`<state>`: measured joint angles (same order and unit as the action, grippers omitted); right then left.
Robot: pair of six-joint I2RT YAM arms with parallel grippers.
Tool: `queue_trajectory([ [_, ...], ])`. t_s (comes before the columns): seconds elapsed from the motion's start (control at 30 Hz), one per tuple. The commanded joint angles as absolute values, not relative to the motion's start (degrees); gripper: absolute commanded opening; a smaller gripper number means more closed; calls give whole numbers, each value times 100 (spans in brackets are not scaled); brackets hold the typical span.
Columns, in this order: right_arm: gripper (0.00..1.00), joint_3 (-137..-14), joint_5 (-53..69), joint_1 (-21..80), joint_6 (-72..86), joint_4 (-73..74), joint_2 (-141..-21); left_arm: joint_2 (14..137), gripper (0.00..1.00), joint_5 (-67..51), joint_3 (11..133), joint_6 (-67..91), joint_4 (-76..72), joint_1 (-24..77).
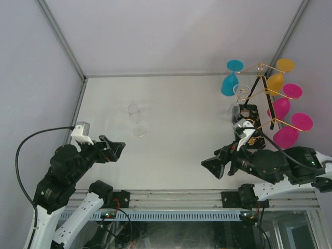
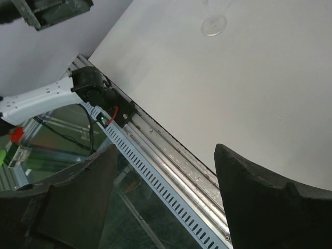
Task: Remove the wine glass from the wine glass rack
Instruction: Place the wine glass at the center of the board, then pick up the wine glass from the wine rack.
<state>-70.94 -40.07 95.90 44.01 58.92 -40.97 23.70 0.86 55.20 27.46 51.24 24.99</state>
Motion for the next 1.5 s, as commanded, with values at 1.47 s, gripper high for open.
queue_trajectory([
  [1.47,66,-7720,704,-405,4005,4198,-5540,941,100,1904,3839,2580,4105,2463],
])
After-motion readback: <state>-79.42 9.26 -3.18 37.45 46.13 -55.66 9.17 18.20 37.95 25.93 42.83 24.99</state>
